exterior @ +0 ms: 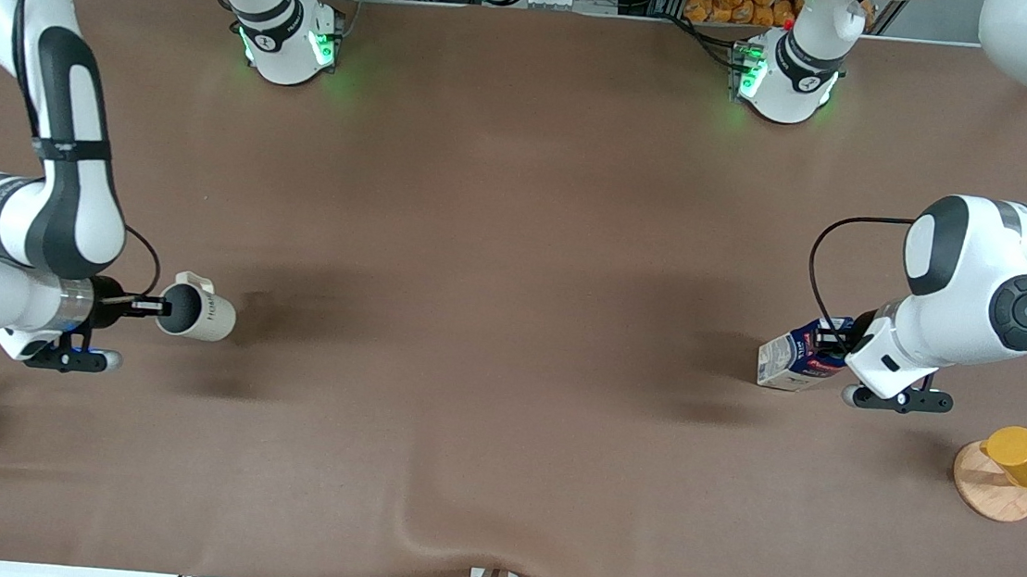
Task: Place milk next to cup
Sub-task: 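Carry the white mug with the right gripper toward the table middle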
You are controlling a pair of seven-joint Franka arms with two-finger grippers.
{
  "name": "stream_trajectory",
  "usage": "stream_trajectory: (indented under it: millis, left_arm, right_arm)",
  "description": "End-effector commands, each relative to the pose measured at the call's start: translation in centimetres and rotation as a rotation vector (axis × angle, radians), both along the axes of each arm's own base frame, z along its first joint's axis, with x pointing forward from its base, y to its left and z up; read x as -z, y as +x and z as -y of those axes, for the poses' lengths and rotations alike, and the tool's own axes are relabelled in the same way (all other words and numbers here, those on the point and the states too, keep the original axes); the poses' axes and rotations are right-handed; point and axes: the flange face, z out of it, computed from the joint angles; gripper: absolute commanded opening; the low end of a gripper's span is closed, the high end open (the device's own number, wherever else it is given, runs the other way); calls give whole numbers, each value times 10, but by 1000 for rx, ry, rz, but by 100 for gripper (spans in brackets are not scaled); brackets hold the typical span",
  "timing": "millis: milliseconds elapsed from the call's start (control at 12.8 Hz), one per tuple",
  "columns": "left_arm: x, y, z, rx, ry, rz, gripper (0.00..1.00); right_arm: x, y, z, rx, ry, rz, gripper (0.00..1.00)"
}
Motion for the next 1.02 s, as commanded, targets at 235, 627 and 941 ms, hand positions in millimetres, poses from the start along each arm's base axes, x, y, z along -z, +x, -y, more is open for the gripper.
stream_trajectory:
  millis: [235,627,941]
  left_arm:
    - [-62,-2,17,38,-17,44,32]
    - [-111,-7,46,79,-25,45,33]
    - [-135,-5,47,95,-28,72,34]
  right_arm:
    - [-49,-12,-139,209,-28,-37,0]
    - [-55,-31,-280,397,-61,2,0]
    - [-14,-60,-387,546,-60,44,0]
